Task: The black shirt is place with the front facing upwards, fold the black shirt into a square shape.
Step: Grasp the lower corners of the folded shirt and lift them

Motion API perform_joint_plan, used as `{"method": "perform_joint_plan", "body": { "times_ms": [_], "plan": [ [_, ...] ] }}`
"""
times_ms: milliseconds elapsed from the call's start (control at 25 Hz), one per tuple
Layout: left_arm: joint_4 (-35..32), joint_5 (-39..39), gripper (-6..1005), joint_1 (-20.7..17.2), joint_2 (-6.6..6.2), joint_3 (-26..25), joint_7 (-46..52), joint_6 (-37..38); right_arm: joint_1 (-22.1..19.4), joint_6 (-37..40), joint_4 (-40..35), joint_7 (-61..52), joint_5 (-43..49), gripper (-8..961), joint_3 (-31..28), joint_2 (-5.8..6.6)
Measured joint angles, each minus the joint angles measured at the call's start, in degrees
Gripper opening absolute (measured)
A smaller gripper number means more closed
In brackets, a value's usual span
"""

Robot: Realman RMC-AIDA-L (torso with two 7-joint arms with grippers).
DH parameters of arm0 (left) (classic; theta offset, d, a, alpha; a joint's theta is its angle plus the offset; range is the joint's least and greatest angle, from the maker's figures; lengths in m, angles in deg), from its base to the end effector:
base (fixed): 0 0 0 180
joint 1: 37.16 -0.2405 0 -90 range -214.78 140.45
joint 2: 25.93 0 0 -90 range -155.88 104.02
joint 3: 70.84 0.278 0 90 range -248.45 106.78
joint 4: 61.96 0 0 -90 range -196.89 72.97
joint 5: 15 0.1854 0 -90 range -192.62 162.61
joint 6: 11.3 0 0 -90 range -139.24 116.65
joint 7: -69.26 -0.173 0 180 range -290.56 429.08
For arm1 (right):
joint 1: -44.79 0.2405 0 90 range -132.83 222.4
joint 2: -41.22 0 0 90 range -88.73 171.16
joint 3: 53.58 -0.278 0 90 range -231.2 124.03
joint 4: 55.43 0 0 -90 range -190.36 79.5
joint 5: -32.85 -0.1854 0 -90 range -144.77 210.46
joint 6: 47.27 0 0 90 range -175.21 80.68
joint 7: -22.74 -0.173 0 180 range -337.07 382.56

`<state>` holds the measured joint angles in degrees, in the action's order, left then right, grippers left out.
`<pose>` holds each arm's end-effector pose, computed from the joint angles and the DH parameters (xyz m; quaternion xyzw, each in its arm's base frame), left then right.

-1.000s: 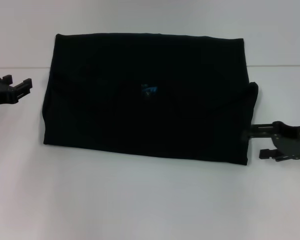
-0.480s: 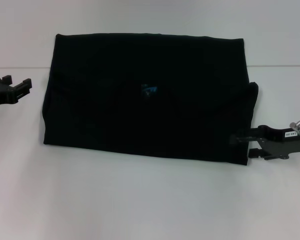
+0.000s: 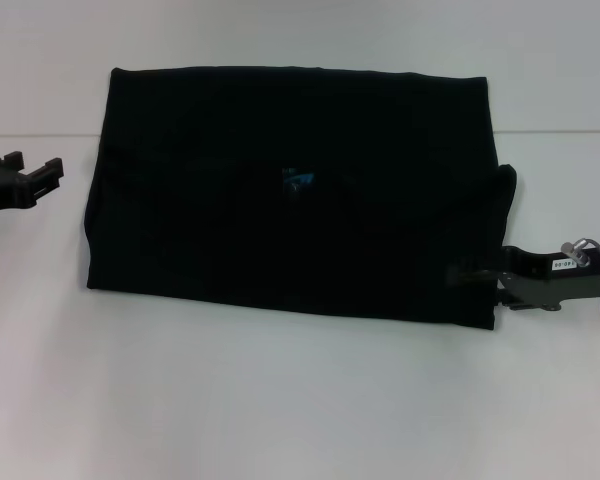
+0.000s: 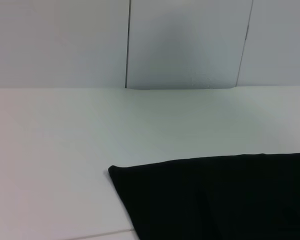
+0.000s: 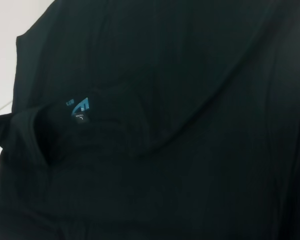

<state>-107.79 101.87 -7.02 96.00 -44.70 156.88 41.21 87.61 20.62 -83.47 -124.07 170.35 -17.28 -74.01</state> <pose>-0.3368 0.4069 0.0429 -0.7813 -0.3618 -0.1741 0.4778 0.2866 0.3955 -0.0441 -0.6938 0.6934 0.1229 0.1510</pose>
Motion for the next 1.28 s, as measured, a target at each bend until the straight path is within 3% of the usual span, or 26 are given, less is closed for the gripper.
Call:
{"method": "perform_joint_plan", "body": {
  "times_ms": [600,920,1280],
  "plan": [
    [0.21,-0.14,556,0.17,0.33,0.24,-0.86,-1.01,-0.47,-0.81,1.5,0.37,-0.04,717,0.08,0.66],
    [0.21,-0.17,557,0.52,0.25,0.23,-0.87,-1.17,0.12,-0.58,2.06,0.86,-0.18,718,0.09,-0.23],
    [0.21,-0.17,557,0.66,0.15,0.23,-0.87,-1.78,0.1,-0.63,2.23,0.77,-0.06,682,0.09,-0.43]
  ]
}}
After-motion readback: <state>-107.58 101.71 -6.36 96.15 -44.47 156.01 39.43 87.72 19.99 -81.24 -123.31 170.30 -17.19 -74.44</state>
